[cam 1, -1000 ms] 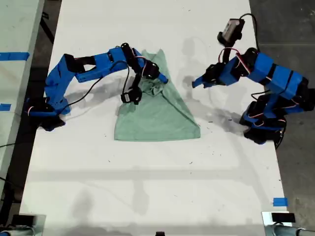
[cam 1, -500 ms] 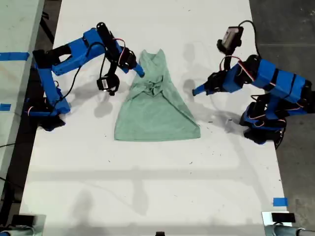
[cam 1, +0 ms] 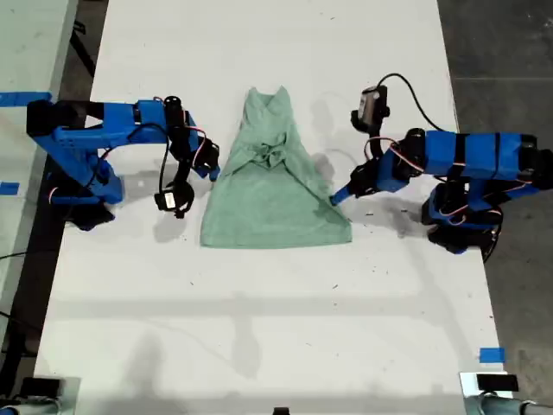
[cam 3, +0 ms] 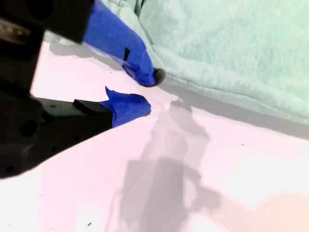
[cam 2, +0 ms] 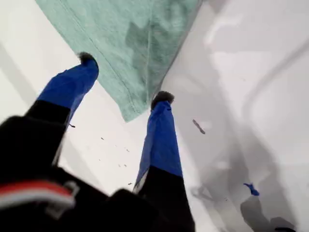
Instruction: Fold tshirt
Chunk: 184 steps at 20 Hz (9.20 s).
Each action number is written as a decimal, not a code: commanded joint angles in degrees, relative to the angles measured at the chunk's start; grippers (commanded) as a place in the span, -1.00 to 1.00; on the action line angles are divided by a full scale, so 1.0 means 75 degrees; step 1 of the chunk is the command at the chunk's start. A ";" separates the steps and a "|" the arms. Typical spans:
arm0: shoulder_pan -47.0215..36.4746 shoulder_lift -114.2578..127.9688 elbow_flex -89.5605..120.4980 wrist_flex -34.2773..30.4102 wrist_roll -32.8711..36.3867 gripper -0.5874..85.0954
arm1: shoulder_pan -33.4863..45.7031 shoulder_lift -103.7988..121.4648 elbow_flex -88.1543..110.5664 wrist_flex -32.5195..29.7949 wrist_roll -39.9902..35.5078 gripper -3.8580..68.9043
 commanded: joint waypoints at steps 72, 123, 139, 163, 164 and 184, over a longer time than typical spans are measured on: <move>0.1078 -0.1172 0.0047 -0.1324 -0.1441 -0.57 | -0.1066 -0.4348 -0.6293 0.1805 0.2297 -0.09; 0.1781 -0.0984 -0.5402 0.4781 -0.2531 -0.66 | -0.1160 -0.1734 -0.2695 0.0668 0.2988 -0.17; 0.3211 0.4570 0.2660 0.1488 -0.5367 -0.91 | -0.1992 0.5109 0.1371 0.1594 0.4406 -0.91; 0.2590 0.0504 -0.1934 0.1441 -0.2707 -0.22 | -0.1770 0.3035 0.0363 0.0234 0.3574 -0.91; 0.2625 0.0457 -0.1852 0.1313 -0.2672 -0.24 | -0.1770 0.3035 0.0387 0.0188 0.3574 -0.91; 0.2988 -0.2684 -0.2602 -0.2754 -0.1992 -0.99 | -0.1910 0.3047 0.0809 -0.0176 0.3715 -0.91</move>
